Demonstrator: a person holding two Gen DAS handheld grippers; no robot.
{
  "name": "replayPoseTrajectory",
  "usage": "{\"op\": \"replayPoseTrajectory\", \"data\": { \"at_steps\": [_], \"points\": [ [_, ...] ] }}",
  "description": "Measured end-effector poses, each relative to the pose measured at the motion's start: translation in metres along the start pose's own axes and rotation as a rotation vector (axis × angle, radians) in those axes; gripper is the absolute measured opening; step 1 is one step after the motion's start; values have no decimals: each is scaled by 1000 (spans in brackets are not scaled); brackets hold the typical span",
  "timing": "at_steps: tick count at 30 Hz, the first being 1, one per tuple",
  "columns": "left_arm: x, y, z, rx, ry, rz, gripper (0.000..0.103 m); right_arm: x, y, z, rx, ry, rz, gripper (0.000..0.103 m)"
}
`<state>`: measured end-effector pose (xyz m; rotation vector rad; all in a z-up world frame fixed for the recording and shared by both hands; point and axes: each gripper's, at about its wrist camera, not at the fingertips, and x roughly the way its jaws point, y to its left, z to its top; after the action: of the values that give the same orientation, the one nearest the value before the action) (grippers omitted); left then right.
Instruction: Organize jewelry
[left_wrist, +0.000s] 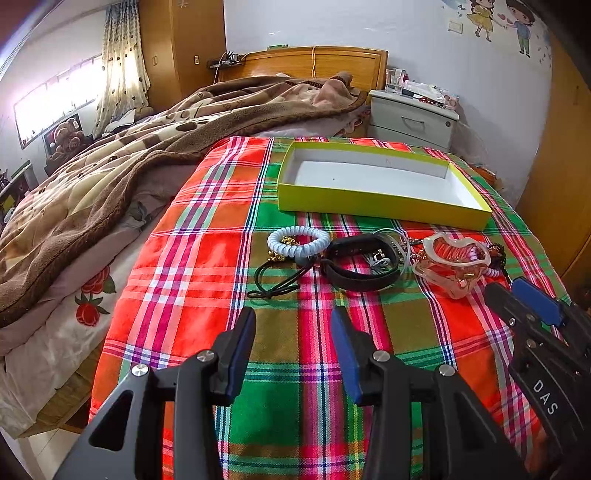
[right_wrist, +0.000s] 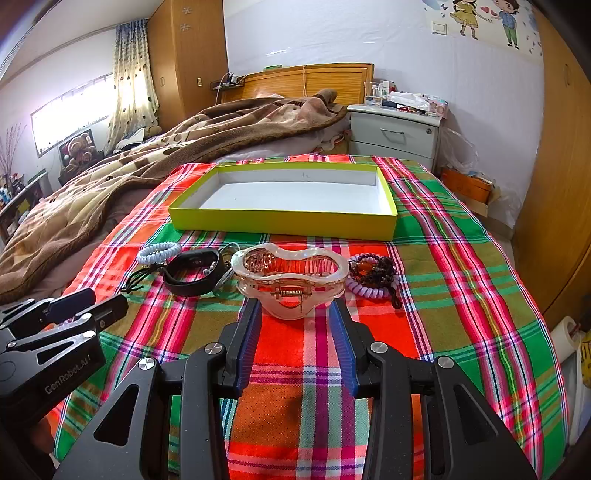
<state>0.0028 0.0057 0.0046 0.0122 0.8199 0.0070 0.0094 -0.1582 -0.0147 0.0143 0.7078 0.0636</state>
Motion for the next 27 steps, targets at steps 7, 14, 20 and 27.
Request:
{"op": "replayPoseTrajectory", "data": {
  "at_steps": [7, 14, 20, 27],
  "points": [
    [-2, -1, 1, 1, -4, 2, 44, 1, -1, 1, 1, 2, 2, 39],
    [-1, 0, 2, 2, -1, 1, 44, 0, -3, 2, 3, 3, 2, 39],
    [-2, 1, 2, 1, 1, 1, 44, 0, -3, 2, 3, 1, 2, 39],
    [-1, 2, 2, 0, 5, -5, 44, 1, -3, 2, 6, 0, 9, 39]
  ]
}}
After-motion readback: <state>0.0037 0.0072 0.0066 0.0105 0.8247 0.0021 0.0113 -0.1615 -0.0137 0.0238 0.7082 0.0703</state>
